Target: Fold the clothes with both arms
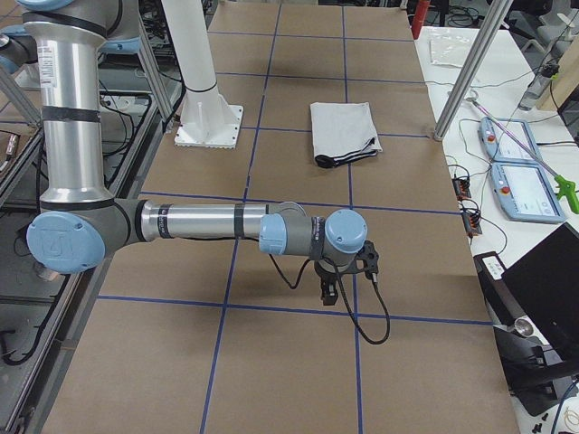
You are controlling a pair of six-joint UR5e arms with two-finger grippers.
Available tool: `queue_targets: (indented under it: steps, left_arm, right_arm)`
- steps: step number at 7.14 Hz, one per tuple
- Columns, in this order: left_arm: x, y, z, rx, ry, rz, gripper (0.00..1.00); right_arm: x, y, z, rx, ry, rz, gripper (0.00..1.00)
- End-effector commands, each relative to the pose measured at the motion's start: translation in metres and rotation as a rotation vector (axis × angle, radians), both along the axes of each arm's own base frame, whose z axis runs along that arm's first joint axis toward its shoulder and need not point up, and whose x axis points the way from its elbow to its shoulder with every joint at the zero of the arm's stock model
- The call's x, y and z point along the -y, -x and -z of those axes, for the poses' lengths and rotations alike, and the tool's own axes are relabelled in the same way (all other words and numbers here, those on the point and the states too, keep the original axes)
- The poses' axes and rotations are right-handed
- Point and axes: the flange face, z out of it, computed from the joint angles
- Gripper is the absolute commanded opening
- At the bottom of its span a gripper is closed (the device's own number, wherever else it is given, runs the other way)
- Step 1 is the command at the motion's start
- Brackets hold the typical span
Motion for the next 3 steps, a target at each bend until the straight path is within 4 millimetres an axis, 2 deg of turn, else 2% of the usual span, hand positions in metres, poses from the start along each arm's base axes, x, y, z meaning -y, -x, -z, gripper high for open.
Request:
queue_targets:
  steps: [1, 3]
  left_arm:
    - [0.0000, 0.0000, 0.0018, 0.000, -0.003, 0.001, 1.00]
    - [0.0009, -0.0002, 0.0096, -0.004, -0.016, 0.002, 1.00]
  right_arm:
    - [-0.0001, 0.0000, -0.0001, 0.000, 0.000, 0.000, 1.00]
    - [0.0000, 0.0000, 0.0006, 0.000, -0.002, 0.000, 1.00]
